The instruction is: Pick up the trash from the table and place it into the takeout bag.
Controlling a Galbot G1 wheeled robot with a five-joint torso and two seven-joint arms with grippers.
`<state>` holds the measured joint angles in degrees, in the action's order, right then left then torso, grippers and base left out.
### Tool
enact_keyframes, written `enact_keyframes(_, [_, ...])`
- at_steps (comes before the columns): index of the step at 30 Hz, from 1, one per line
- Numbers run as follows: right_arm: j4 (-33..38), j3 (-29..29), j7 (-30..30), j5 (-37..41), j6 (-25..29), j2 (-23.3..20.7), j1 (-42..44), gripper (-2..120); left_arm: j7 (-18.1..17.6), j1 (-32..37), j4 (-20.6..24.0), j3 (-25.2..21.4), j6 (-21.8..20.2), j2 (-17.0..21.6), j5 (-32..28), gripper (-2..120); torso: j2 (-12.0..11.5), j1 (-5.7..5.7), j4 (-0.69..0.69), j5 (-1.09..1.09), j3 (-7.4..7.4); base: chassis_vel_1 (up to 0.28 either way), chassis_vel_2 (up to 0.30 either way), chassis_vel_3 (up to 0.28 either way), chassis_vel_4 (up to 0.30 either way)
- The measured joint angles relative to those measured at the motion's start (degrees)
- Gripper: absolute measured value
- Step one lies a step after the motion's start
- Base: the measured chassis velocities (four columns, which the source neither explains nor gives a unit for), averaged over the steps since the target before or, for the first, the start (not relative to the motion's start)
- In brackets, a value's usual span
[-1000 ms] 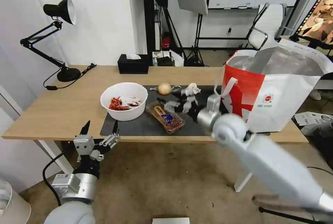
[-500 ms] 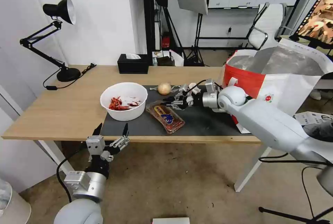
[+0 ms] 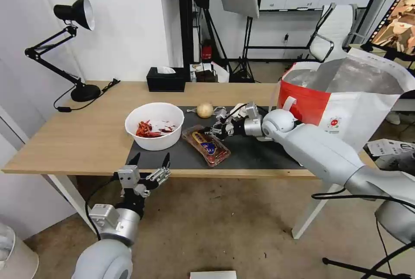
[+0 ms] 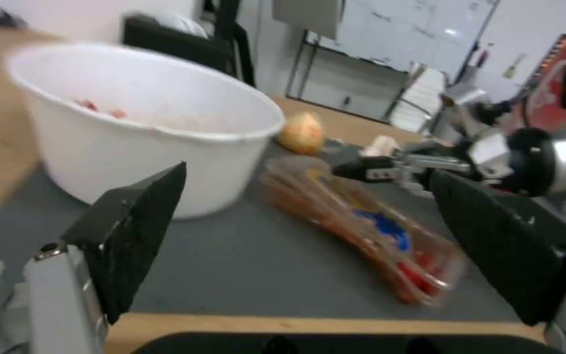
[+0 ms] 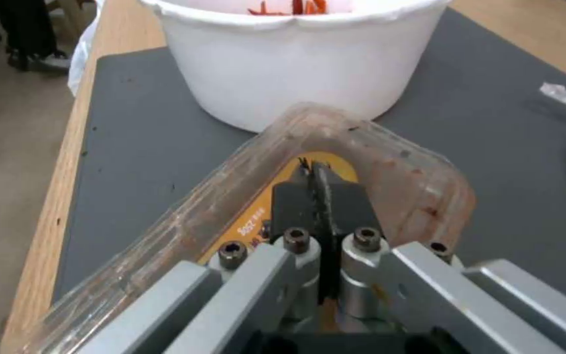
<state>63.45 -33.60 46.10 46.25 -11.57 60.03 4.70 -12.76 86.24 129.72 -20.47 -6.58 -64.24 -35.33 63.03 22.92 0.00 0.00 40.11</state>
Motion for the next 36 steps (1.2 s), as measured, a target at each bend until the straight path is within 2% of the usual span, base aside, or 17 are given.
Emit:
enact_keyframes(1, [-0.29, -0.10, 0.24, -0.20, 0.00, 0.02, -0.01, 0, 0.04, -0.77, 0.19, 0.66, -1.20, 1.16, -3.75, 100, 0.00, 0.00, 0.00, -0.01, 0.00, 0.000, 0.000, 0.000, 0.000])
enact_keyframes(2, [-0.29, -0.10, 0.24, -0.20, 0.00, 0.02, -0.01, 0, 0.04, -0.77, 0.19, 0.66, -1.20, 1.16, -3.75, 100, 0.00, 0.00, 0.00, -0.01, 0.00, 0.000, 0.000, 0.000, 0.000])
enact_keyframes(4, [-0.47, -0.29, 0.60, -0.47, -0.02, -0.15, 0.00, 0, 0.14, -1.79, 0.82, 1.46, -2.99, 3.02, -10.32, 100, 0.00, 0.00, 0.00, 0.00, 0.00, 0.000, 0.000, 0.000, 0.000])
enact_keyframes(5, [-0.47, -0.29, 0.60, -0.47, -0.02, -0.15, 0.00, 0, 0.14, -1.79, 0.82, 1.46, -2.99, 3.02, -10.32, 100, 0.00, 0.00, 0.00, 0.00, 0.00, 0.000, 0.000, 0.000, 0.000])
enact_keyframes(7, [-0.56, -0.31, 0.93, -0.71, -0.08, -0.44, 0.13, 0, 0.26, -3.44, 1.33, 1.77, -5.32, 4.80, -18.71, 100, 0.00, -0.01, 0.00, -0.01, 0.00, 0.000, 0.000, 0.000, 0.000])
enact_keyframes(8, [-0.56, -0.31, 0.93, -0.71, -0.08, -0.44, 0.13, 0, 0.26, -3.44, 1.33, 1.77, -5.32, 4.80, -18.71, 100, 0.00, -0.01, 0.00, -0.01, 0.00, 0.000, 0.000, 0.000, 0.000])
enact_keyframes(9, [-0.66, -0.31, 1.12, -0.89, -0.10, -0.58, 0.19, 0, 0.28, -4.38, 1.35, 1.84, -6.41, 5.56, -22.51, 100, 0.00, -0.01, 0.00, 0.00, 0.00, 0.000, 0.000, 0.000, 0.000])
enact_keyframes(11, [-0.80, -0.40, 1.43, -1.12, -0.12, -0.83, 0.46, 0, 0.44, -6.58, 0.51, 2.25, -8.29, 7.14, -28.97, 100, 0.00, -0.01, 0.00, 0.00, 0.00, 0.000, 0.000, 0.000, 0.000])
enact_keyframes(12, [-0.80, -0.40, 1.43, -1.12, -0.12, -0.83, 0.46, 0, 0.44, -6.58, 0.51, 2.25, -8.29, 7.14, -28.97, 100, 0.00, -0.01, 0.00, 0.00, 0.00, 0.000, 0.000, 0.000, 0.000])
enact_keyframes(14, [-0.79, -0.58, 1.45, -1.13, -0.11, -1.08, 0.63, 0, 0.64, -9.16, -1.03, 3.21, -9.34, 8.46, -33.59, 100, 0.00, 0.00, 0.00, 0.00, 0.00, 0.000, 0.000, 0.000, 0.000])
enact_keyframes(18, [-0.73, -0.75, 1.45, -1.13, -0.12, -1.46, 0.69, 0, 0.48, -13.12, -3.31, 5.00, -10.34, 8.92, -37.80, 100, 0.00, -0.01, 0.00, 0.00, 0.00, 0.000, 0.000, 0.000, 0.000])
enact_keyframes(26, [-0.66, -1.27, 1.47, -1.07, -0.14, -1.73, 0.73, 0, -1.64, -18.63, -7.07, 8.68, -10.80, 7.75, -39.94, 100, 0.00, -0.01, 0.00, 0.00, 0.00, 0.000, 0.000, 0.000, 0.000])
enact_keyframes(36, [-0.22, -1.83, 1.49, -1.04, -0.27, -1.62, 0.24, 0, -7.33, -24.99, -11.32, 12.33, -11.65, 5.87, -42.04, 100, 0.00, 0.00, -0.01, 0.00, 0.00, 0.000, 0.000, 0.000, 0.000])
